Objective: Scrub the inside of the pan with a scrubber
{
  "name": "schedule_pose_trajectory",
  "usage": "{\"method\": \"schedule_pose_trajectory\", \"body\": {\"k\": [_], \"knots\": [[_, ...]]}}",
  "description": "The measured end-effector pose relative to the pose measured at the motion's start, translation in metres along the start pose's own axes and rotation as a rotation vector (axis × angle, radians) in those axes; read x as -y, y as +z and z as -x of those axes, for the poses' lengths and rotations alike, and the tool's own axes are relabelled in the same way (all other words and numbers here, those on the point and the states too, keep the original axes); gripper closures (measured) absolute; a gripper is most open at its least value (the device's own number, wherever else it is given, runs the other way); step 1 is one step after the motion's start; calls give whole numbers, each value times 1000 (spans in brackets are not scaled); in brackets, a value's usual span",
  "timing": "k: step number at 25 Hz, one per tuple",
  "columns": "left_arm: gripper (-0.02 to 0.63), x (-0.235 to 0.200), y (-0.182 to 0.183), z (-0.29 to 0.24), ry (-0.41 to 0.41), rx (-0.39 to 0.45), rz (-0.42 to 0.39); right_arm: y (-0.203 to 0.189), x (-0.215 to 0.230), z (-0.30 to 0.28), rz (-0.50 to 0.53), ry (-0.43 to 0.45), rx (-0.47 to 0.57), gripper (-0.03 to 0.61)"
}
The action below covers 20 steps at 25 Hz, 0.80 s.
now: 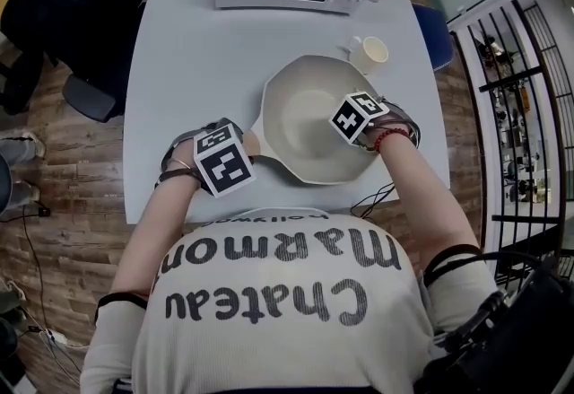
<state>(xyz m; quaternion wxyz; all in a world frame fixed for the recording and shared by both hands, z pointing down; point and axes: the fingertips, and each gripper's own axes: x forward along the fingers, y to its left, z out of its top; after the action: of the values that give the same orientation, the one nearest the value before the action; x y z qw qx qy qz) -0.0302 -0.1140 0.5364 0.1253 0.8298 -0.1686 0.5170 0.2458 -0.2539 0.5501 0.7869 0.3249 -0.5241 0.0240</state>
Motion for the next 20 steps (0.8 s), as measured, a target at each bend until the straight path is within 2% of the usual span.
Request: {"method": "schedule_pose_trajectory", "body": {"k": [5, 10, 12, 13, 14, 15, 17, 19, 20], "knots": [[402, 0, 0, 1, 0, -6, -6, -3, 13, 10, -37, -16, 37, 522], [407, 4, -1, 2, -10, -3, -16, -4, 42, 30, -106, -76, 101, 520], [403, 5, 0, 2, -12, -11, -36, -1, 57, 45, -183, -82, 167, 518], [403, 5, 0, 2, -15, -15, -47, 4, 64, 57, -257, -55, 233, 518], [402, 5, 0, 2, -18, -17, -55, 11, 64, 69, -357, 12, 314, 518], [402, 5, 0, 1, -20, -17, -58, 20, 56, 81, -471, 129, 398, 520], [402, 4, -2, 1, -21, -14, -60, 46, 21, 105, -665, 461, 568, 519], [402, 3, -3, 1, -20, -10, -63, 78, -23, 131, -779, 835, 694, 518], [402, 3, -3, 1, -19, -10, -65, 91, -45, 142, -810, 1009, 720, 519]]}}
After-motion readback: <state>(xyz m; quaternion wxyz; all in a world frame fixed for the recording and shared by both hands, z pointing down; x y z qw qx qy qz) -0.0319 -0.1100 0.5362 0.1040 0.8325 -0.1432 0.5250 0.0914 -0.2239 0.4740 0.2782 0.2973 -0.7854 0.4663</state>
